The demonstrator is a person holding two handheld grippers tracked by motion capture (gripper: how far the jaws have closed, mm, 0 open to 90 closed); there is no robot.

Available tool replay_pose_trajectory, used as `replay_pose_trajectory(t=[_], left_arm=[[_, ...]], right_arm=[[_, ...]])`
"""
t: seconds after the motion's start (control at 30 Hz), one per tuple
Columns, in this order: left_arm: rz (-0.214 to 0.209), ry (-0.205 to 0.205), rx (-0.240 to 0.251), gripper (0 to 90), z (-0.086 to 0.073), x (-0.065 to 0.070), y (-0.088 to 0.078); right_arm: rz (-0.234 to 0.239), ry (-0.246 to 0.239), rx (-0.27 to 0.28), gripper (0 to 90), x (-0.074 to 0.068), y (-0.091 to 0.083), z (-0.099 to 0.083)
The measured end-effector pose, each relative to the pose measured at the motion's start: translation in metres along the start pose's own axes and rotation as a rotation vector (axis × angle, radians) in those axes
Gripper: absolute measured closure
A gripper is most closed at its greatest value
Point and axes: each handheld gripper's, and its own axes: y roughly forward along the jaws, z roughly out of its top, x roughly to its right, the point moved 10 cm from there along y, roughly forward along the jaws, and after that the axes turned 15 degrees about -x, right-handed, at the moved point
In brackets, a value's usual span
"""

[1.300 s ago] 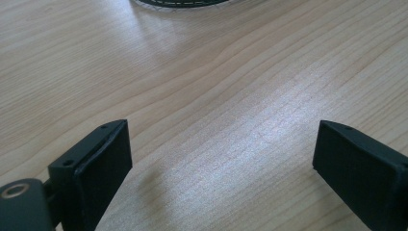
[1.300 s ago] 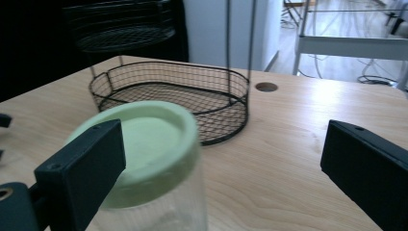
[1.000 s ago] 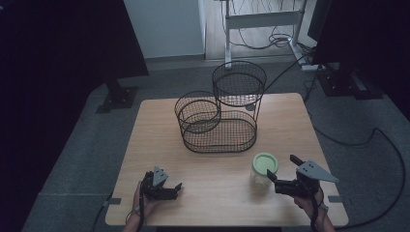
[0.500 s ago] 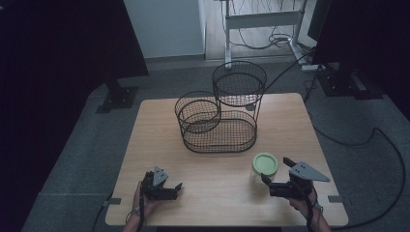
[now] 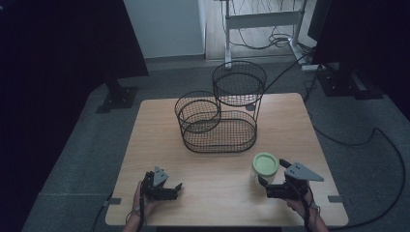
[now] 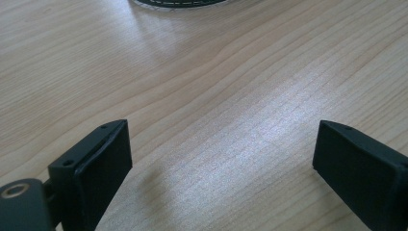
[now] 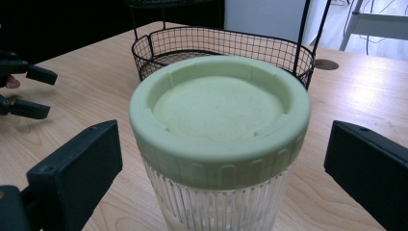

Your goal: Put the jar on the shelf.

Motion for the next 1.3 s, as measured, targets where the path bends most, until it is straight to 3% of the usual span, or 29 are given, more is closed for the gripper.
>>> replay_pose_trajectory(t=[0.77, 1.3], left_arm=[[0.004, 0.005, -0.008, 6.2, 0.0, 0.001, 0.001], [0.008, 0.015, -0.017, 6.2, -0.001, 0.001, 0.001]], right_arm=[[0.022, 0.0, -0.021, 0.0, -0.006, 0.014, -0.005], [-0.047, -0.003, -0.039, 4.3, 0.002, 0.042, -0.005]])
